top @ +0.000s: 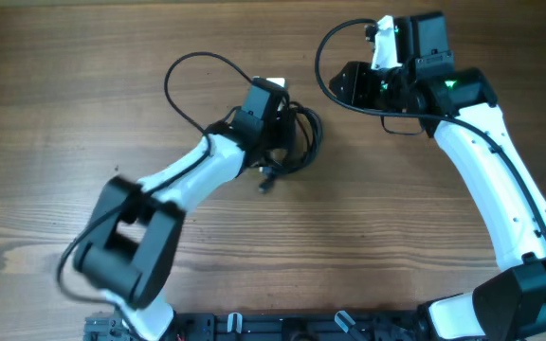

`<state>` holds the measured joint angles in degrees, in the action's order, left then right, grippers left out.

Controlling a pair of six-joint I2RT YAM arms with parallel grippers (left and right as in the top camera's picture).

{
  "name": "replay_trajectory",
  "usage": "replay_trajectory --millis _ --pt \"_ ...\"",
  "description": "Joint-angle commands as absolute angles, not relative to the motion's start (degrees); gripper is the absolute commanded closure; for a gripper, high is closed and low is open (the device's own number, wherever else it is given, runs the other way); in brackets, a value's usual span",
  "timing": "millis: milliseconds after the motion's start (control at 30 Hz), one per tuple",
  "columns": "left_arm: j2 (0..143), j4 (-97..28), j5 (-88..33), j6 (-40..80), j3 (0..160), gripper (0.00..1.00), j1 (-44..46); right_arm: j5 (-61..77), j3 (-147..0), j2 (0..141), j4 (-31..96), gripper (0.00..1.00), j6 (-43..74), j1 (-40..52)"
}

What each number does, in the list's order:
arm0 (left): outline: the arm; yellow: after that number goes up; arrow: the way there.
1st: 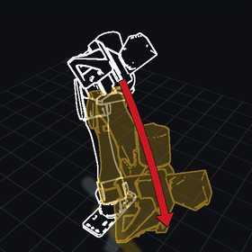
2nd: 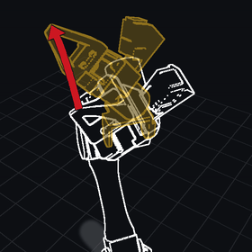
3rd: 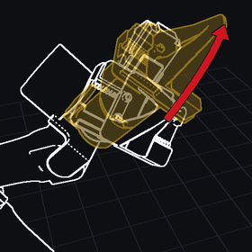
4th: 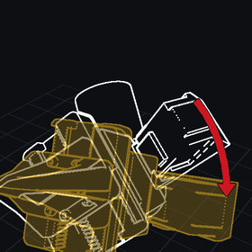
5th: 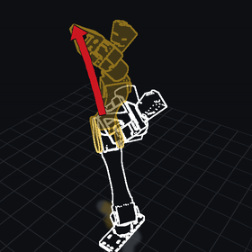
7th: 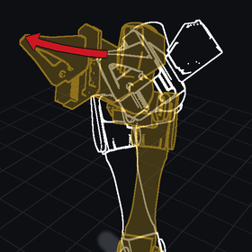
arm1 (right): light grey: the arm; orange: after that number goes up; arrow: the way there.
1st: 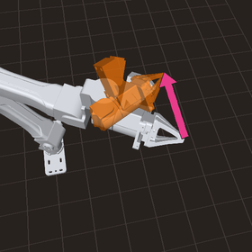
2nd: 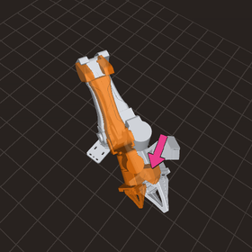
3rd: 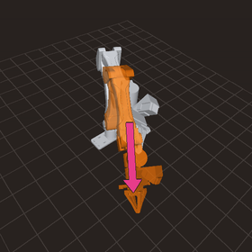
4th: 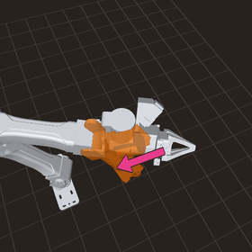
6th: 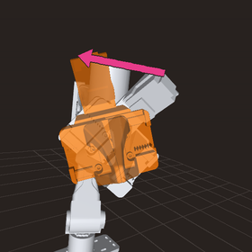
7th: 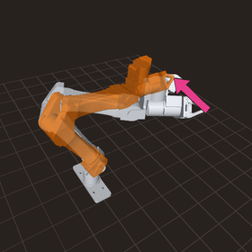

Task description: Untangle cables

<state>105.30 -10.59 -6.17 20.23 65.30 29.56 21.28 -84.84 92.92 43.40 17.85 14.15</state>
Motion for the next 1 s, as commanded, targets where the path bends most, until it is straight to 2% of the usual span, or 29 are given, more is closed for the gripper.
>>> replay_trajectory --millis 0,233,367,467,700,967 --pt "95.37 -15.27 -20.36 20.12 65.69 0.96 27.00 36.05 -85.10 92.40 42.87 0.52 1.85 14.20" --pt "91.02 -22.33 -43.16 21.39 65.69 0.96 19.14 40.12 -85.10 92.40 43.77 0.45 -7.73 15.79" --pt "91.02 -24.10 -43.48 23.20 65.67 0.96 17.74 39.55 -85.10 92.40 42.28 0.40 -9.23 18.28" --pt "91.02 -25.26 -43.70 25.63 65.67 0.96 17.74 32.73 -85.10 92.49 42.50 0.38 -10.24 20.47" --pt "91.02 -30.81 -44.12 25.96 65.67 0.96 17.45 26.92 -85.08 94.17 42.87 0.23 -16.53 24.10" --pt "91.02 -31.40 -43.72 24.18 65.67 0.96 17.45 24.38 -85.01 98.13 44.42 0.20 -16.49 24.58"
